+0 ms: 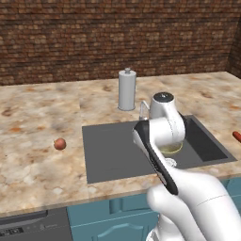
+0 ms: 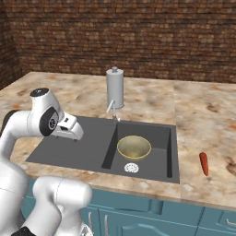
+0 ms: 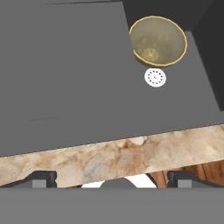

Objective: Remove the carrot and onion from the sink. Then move the bowl and cup from the counter to the sink for washing.

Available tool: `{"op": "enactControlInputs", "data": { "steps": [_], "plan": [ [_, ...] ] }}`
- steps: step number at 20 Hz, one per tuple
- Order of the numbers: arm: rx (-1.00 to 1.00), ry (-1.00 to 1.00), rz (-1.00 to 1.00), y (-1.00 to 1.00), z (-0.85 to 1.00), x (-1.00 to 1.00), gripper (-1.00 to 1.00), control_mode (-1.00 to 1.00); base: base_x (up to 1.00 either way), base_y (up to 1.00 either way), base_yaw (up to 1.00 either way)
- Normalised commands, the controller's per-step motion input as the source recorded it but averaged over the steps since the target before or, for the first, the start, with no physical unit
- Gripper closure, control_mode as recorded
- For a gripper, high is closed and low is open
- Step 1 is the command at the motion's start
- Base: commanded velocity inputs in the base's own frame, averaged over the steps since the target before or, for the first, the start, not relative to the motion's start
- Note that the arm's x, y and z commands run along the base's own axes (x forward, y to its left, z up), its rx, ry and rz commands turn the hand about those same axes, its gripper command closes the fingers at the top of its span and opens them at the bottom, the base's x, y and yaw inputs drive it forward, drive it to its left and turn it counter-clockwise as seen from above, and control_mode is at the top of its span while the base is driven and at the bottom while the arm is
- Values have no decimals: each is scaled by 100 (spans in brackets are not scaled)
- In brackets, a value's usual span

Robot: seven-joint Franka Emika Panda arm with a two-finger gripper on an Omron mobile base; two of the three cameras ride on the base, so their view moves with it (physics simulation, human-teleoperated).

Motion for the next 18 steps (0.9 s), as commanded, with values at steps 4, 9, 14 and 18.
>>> {"op": "enactControlInputs", "data": {
  "steps": [4,9,14,18],
  "plan": [
    [0,0,7,51,10,-10,-100,-100,0,0,0],
    [2,0,6,49,7,-10,-100,-100,0,0,0],
    [4,0,4,49,4,-10,-100,-100,0,0,0],
    [12,1,3,42,0,-6,-100,-100,0,0,0]
  ]
}}
